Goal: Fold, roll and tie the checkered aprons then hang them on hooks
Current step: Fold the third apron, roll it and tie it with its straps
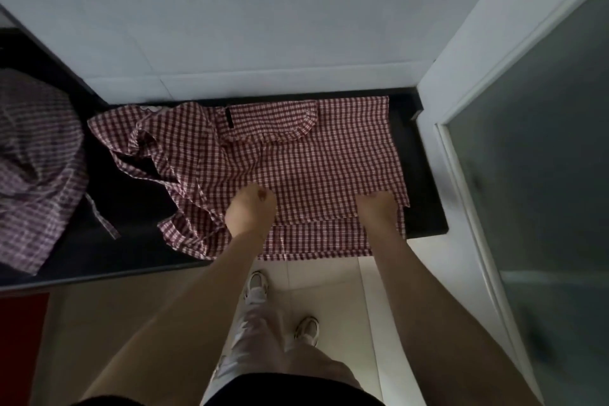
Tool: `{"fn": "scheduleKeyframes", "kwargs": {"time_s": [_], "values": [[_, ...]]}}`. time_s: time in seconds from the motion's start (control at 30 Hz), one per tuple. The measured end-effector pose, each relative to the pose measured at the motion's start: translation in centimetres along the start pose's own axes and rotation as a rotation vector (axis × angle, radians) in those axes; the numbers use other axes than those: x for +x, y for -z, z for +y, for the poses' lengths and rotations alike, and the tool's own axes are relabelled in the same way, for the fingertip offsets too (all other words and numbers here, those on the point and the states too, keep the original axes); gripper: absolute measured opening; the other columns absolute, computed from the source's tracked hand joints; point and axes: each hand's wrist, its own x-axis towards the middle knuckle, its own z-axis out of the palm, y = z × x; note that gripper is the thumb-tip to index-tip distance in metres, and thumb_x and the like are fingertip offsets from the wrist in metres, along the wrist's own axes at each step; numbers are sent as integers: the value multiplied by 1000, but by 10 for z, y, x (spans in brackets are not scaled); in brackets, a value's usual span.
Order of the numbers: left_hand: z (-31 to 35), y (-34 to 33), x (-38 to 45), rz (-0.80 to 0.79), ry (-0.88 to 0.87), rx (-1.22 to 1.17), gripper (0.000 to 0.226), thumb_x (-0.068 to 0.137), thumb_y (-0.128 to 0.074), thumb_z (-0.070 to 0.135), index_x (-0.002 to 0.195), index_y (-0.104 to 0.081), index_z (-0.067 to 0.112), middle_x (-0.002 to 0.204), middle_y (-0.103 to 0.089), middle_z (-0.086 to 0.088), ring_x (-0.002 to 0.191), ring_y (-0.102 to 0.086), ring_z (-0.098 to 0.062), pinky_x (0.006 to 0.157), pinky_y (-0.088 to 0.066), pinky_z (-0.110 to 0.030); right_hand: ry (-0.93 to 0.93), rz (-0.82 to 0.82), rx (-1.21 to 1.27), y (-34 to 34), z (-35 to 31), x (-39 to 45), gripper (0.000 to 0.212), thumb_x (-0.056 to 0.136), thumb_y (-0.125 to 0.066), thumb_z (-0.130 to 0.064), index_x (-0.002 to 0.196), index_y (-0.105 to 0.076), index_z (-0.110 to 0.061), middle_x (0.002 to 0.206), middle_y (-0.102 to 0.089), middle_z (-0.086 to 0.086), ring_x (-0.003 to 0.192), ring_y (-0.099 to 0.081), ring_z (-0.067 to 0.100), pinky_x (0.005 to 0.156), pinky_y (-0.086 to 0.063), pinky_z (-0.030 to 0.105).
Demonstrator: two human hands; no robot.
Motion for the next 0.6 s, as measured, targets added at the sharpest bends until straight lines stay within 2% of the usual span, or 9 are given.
{"fn": "scheduleKeyframes", "kwargs": {"time_s": [0.07,0.13,0.2,0.3,0.4,0.53,0.6], "values": [[-4,-1,-16,-40,408,-275,31,88,-54,24,58,-53,13,58,-53,-3,53,-46,-20,53,-35,-28,-177,-71,160,6,5,-9,30,98,-53,-20,126,-58,-9,115,-63,6,96,-62,26,87,-56,38],[-12,-3,-27,-62,779,-621,29,89,-57,21,62,-61,10,59,-59,-2,50,-48,-16,51,-40,-27,-341,-147,309,7,7,-15,15,97,-55,-19,107,-58,-8,100,-64,9,90,-64,25,82,-59,38],[-23,-6,-33,-61,964,-892,24,91,-62,20,71,-63,8,64,-62,-3,48,-51,-13,47,-43,-24,-465,-196,493,8,9,-15,11,96,-58,-16,103,-57,-8,102,-64,12,92,-65,26,75,-59,37],[-36,-7,-32,-127,1000,-999,22,91,-68,29,84,-64,9,72,-67,-4,43,-53,-10,37,-39,-18,-618,-187,696,8,13,-11,23,93,-62,-13,114,-60,-5,111,-65,14,94,-68,25,64,-59,32],[-35,-6,-30,-164,981,-1018,20,92,-68,26,83,-64,9,73,-66,-4,43,-53,-9,38,-40,-18,-725,-167,886,5,19,-11,27,95,-59,-16,122,-59,-8,116,-62,14,85,-65,24,47,-55,27],[-30,-5,-28,-96,999,-1022,13,94,-62,18,85,-60,8,76,-60,-5,56,-52,-15,53,-49,-29,-804,-108,1014,4,19,-9,27,98,-57,-22,122,-57,-9,107,-61,14,73,-60,24,39,-51,25],[-27,-5,-25,-69,1013,-1093,14,95,-55,20,99,-60,8,88,-60,-6,73,-57,-20,72,-54,-41,-835,-75,962,5,15,-9,20,99,-57,-20,114,-56,-7,93,-58,13,66,-59,22,44,-49,30]]}}
